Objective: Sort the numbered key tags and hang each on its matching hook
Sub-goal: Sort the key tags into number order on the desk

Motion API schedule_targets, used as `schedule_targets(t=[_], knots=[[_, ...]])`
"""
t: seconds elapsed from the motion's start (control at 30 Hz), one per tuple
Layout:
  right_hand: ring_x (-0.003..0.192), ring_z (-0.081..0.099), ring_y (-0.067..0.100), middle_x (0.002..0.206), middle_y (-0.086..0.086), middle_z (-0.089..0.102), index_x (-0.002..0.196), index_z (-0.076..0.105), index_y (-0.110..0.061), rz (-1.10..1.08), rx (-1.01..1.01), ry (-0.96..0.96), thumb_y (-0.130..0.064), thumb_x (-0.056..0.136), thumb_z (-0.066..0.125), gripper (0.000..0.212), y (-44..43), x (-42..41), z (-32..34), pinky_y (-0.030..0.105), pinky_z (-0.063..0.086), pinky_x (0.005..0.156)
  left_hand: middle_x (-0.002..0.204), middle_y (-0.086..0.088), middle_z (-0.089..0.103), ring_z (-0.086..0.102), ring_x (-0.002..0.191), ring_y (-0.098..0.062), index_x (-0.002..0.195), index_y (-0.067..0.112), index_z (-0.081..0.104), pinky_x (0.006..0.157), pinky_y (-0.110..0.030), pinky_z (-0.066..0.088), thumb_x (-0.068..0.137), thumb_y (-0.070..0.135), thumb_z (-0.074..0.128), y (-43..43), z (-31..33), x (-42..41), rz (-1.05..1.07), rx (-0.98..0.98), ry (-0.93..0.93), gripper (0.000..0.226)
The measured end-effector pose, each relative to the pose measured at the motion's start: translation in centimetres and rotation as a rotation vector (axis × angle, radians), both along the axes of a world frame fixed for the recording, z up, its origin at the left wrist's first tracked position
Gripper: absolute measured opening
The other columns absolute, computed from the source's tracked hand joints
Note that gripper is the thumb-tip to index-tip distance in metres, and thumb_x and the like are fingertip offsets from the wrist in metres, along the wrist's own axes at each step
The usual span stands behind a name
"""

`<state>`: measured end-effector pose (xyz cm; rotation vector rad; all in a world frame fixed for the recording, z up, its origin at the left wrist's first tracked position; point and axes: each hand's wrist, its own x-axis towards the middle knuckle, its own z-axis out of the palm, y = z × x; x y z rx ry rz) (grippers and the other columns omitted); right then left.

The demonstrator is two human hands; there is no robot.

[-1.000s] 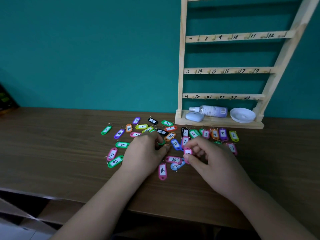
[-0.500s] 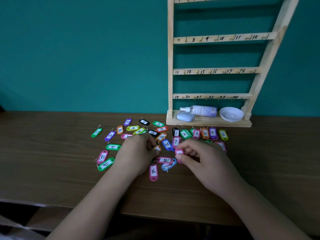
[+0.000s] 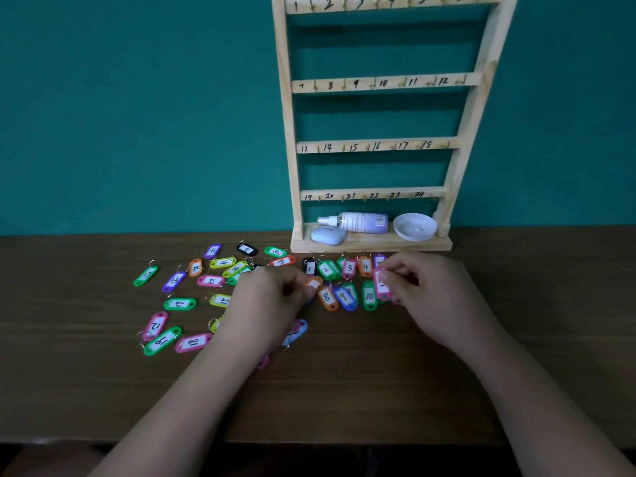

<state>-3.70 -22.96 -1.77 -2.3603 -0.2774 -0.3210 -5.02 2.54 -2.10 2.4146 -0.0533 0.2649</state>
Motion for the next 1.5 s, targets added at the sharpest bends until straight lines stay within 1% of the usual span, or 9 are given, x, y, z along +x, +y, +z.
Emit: schedule_targets(t=[0.13,0.23,0.43,0.57,0.7,0.87,1.03,1.23,1.5], knots=[[0.089,0.065,-0.004,0.099,-0.017,0.073,0.111,0.077,-0.036,-0.134,-0.026,0.025,-0.033,0.099,0.074,0.013,-3.2,1.1,0.0,0.02,0.049,0.071,0.063,0.021,0.066,0.062,0.06,0.003,0.092,0.033,0.081,0.055,-0.012,0.038,0.1,0.04,0.07,-1.5,-0.3,-0.2,-0.043,-0.013,-0.013,0.015],[0.081,0.069,0.001,0.097,-0.015,0.074,0.106,0.076,-0.036,-0.174,0.004,0.065,-0.031,0.099,0.075,0.009,-4.4,1.5,-0.2,0.028,0.056,0.071,0.068,0.028,0.066,0.061,0.068,0.008,0.091,0.034,0.08,0.057,-0.01,0.037,0.1,0.042,0.069,-2.2,-0.4,-0.2,-0.062,-0.031,-0.025,0.017],[0.087,0.069,0.005,0.101,-0.013,0.072,0.105,0.074,-0.037,-0.183,0.014,0.145,-0.033,0.1,0.074,0.007,-4.8,1.9,-1.0,0.038,0.062,0.079,0.076,0.024,0.073,0.064,0.068,0.007,0.086,0.039,0.08,0.058,-0.012,0.042,0.095,0.046,0.075,-2.9,-0.5,0.0,-0.055,-0.1,0.008,0.012],[0.089,0.07,0.004,0.102,-0.012,0.074,0.104,0.074,-0.039,-0.183,0.041,0.147,-0.034,0.098,0.077,0.008,-4.6,1.8,-0.9,0.033,0.059,0.076,0.076,0.014,0.076,0.067,0.066,-0.001,0.089,0.036,0.077,0.056,-0.013,0.045,0.092,0.038,0.08,-3.4,-0.7,-0.3,-0.108,-0.191,0.082,0.005],[0.081,0.074,0.003,0.097,-0.013,0.08,0.112,0.069,-0.046,0.14,0.254,0.242,-0.03,0.096,0.079,0.024,-3.6,0.7,-0.3,0.019,0.054,0.062,0.075,0.005,0.077,0.065,0.062,-0.005,0.098,0.032,0.07,0.057,-0.02,0.046,0.09,0.033,0.082,-4.4,-0.7,-0.5,-0.068,-0.371,0.096,0.014],[0.083,0.077,0.017,0.099,-0.002,0.08,0.112,0.068,-0.046,0.327,0.392,0.268,-0.02,0.094,0.082,0.034,-1.7,-0.2,-0.3,0.023,0.06,0.069,0.075,0.007,0.076,0.064,0.06,-0.003,0.1,0.033,0.056,0.053,-0.013,0.041,0.092,0.028,0.08,-5.1,-0.7,-0.8,-0.075,-0.367,0.023,0.026],[0.082,0.078,0.017,0.094,0.0,0.078,0.113,0.067,-0.034,0.311,0.479,0.244,-0.014,0.09,0.086,0.036,-0.8,-0.5,-0.7,0.023,0.061,0.067,0.076,0.006,0.073,0.068,0.071,-0.012,0.094,0.032,0.07,0.07,-0.033,0.052,0.094,0.017,0.074,-5.1,-0.6,-1.1,-0.109,-0.358,0.006,0.015],[0.088,0.076,0.007,0.095,-0.007,0.08,0.11,0.067,-0.035,0.267,0.436,0.207,-0.024,0.092,0.085,0.028,-0.2,-0.5,-0.8,0.022,0.059,0.068,0.082,0.01,0.076,0.072,0.083,-0.004,0.097,0.03,0.078,0.082,-0.027,0.056,0.095,0.012,0.071,-5.3,-0.2,-1.4,-0.108,-0.337,0.003,0.02],[0.083,0.079,0.014,0.095,-0.003,0.08,0.11,0.069,-0.024,0.174,0.513,0.228,-0.024,0.091,0.085,0.025,0.2,-0.7,-0.9,0.026,0.061,0.066,0.09,0.009,0.08,0.075,0.09,-0.009,0.1,0.03,0.08,0.086,-0.032,0.056,0.093,0.026,0.078,-5.4,0.0,-1.6,-0.185,-0.445,0.087,0.008]])
